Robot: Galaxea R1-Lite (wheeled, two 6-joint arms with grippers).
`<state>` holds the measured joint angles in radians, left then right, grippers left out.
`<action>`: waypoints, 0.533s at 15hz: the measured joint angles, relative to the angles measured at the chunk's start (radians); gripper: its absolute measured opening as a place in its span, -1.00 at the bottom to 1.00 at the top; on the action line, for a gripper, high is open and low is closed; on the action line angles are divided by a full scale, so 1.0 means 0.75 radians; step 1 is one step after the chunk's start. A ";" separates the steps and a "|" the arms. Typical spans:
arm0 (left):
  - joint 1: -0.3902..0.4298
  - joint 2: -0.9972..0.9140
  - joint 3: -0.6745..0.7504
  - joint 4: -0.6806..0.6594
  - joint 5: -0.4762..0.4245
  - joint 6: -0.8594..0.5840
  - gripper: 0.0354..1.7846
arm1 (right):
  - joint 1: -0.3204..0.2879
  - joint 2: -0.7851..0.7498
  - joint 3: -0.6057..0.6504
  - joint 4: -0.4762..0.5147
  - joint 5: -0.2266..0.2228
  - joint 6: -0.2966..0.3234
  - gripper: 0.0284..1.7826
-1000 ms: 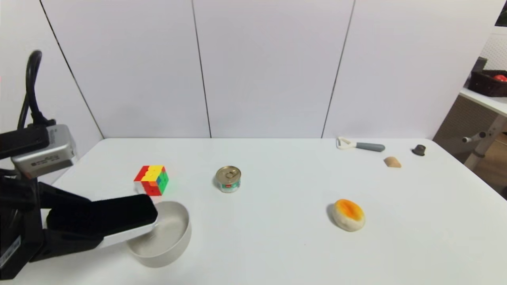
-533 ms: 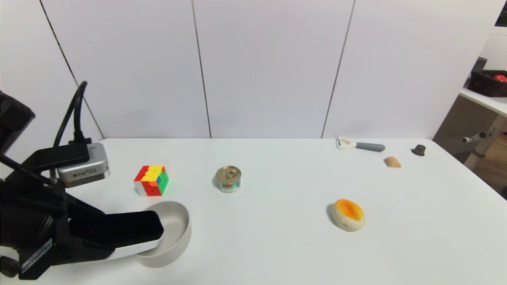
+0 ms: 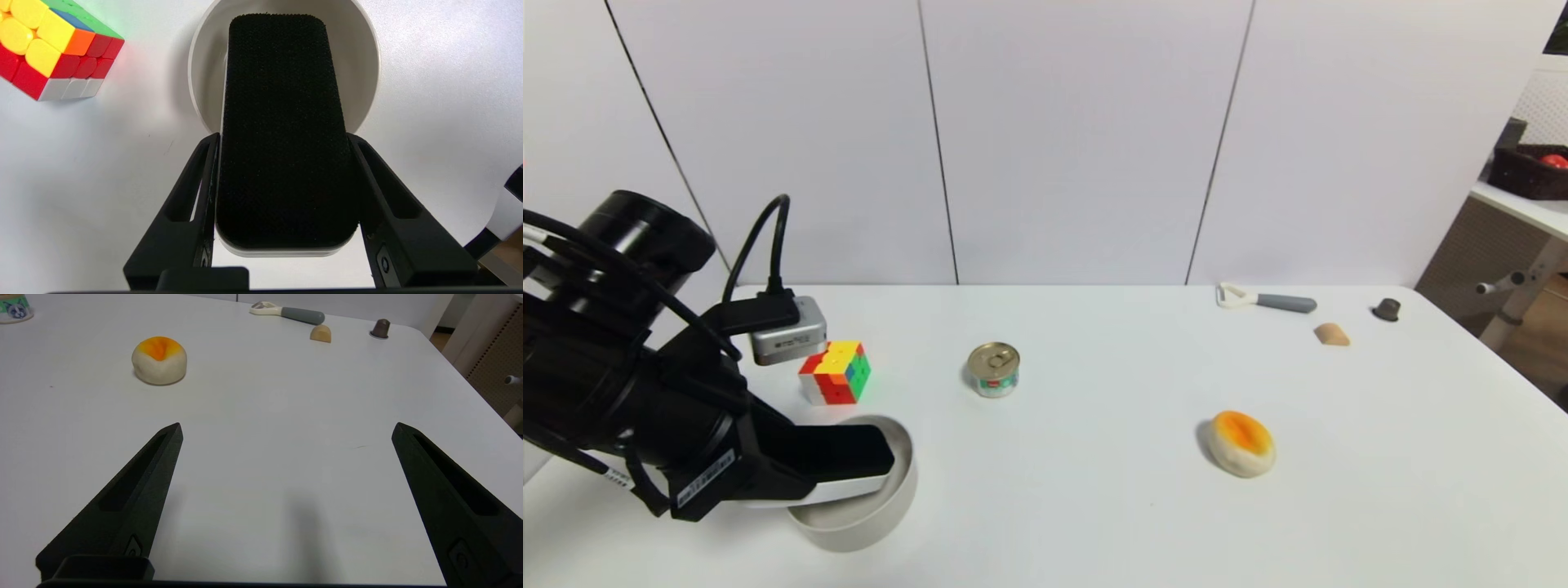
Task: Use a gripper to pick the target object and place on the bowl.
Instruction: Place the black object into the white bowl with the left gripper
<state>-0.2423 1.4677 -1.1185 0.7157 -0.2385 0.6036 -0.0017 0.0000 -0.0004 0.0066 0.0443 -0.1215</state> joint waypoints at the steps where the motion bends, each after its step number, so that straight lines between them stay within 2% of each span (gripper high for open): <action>1: -0.001 0.018 0.000 -0.005 0.001 0.001 0.08 | 0.000 0.000 0.000 0.001 0.000 0.000 0.99; 8: -0.001 0.098 0.001 -0.031 -0.063 0.001 0.08 | 0.000 0.000 0.000 -0.001 0.001 0.000 0.99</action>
<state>-0.2434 1.5413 -1.1174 0.6921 -0.2857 0.6040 -0.0017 0.0000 -0.0004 0.0057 0.0447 -0.1217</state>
